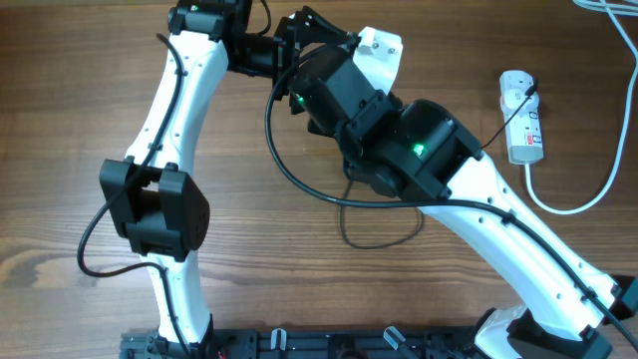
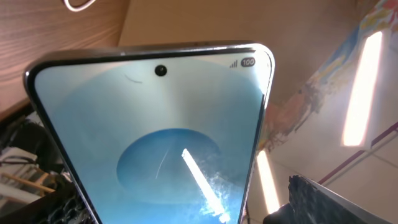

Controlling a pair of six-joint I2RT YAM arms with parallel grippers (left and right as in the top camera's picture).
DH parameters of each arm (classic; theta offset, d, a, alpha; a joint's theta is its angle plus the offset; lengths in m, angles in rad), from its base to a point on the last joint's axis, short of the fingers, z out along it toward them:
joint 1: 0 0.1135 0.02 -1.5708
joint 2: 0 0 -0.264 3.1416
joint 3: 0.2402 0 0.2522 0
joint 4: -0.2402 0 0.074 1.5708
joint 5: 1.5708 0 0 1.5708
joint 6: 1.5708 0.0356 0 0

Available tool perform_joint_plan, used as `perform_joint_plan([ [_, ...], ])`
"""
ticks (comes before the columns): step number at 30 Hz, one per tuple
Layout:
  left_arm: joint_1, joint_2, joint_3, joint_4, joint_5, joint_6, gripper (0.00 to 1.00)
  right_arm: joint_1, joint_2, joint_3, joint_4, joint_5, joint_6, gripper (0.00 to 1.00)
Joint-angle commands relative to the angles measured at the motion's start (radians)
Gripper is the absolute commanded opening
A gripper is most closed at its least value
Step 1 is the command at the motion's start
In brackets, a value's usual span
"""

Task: Plug charger to phone and switch on socket

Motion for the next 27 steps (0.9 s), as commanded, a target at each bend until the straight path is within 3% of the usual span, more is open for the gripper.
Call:
perform_joint_plan([
  [1,0.0,-0.037,0.002,0.056,0.031,0.001,1.0,0.003,-0.015,0.021,0.003,-0.043,0.044,0.04],
  [12,0.0,-0.037,0.002,0.143,-0.166,-0.003,1.0,0.003,-0.024,0.021,0.001,-0.072,0.122,0.04],
  [20,0.0,-0.037,0.002,0.328,-0.314,-0.196,1.0,0.003,-0.024,0.021,-0.003,-0.087,0.135,0.04],
  [27,0.0,-0.037,0.002,0.331,-0.389,-0.201,1.0,0.003,-0.038,0.021,-0.024,-0.012,0.401,0.04],
])
